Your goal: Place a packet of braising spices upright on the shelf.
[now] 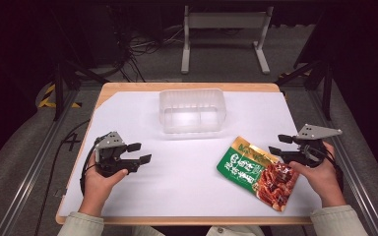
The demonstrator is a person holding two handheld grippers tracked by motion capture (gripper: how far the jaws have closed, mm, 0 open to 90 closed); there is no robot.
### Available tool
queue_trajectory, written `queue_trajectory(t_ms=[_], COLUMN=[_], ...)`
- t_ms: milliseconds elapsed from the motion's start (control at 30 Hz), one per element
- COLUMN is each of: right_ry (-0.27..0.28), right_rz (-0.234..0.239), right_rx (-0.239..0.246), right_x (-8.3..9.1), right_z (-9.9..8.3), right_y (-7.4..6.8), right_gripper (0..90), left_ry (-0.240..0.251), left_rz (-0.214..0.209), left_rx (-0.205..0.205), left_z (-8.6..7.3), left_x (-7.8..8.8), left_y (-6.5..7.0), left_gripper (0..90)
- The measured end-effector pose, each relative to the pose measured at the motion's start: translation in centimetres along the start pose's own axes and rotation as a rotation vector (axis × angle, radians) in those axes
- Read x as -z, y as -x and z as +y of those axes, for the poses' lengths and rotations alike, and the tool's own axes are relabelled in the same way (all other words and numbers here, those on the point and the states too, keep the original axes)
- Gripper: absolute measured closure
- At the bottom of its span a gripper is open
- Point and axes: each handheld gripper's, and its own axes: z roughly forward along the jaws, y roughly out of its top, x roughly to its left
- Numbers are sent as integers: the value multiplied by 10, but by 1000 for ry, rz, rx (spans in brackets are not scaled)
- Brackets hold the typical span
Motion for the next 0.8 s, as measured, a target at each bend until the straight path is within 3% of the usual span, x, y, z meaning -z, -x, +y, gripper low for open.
queue_trajectory(t_ms=[100, 367, 533, 633, 700, 800], right_ry=[1, 17, 37, 42, 47, 51], right_rz=[4, -2, -7, -8, -6, -9], right_rx=[7, 6, -1, -3, -7, -10], right_x=[0, 4, 10, 13, 16, 17], right_z=[0, -1, -5, -7, -9, -10], right_y=[0, 0, -1, -1, -1, -1], right_gripper=[401, 394, 361, 359, 355, 351], left_ry=[-1, 11, 13, 14, 10, 4], left_rz=[7, -25, -103, -116, -150, -154], left_rx=[1, 1, -24, -33, -27, -33], left_z=[1, 12, 26, 30, 35, 37], left_x=[0, -15, -37, -45, -58, -67], left_y=[3, 15, 29, 33, 39, 42], left_gripper=[377, 375, 344, 332, 303, 284])
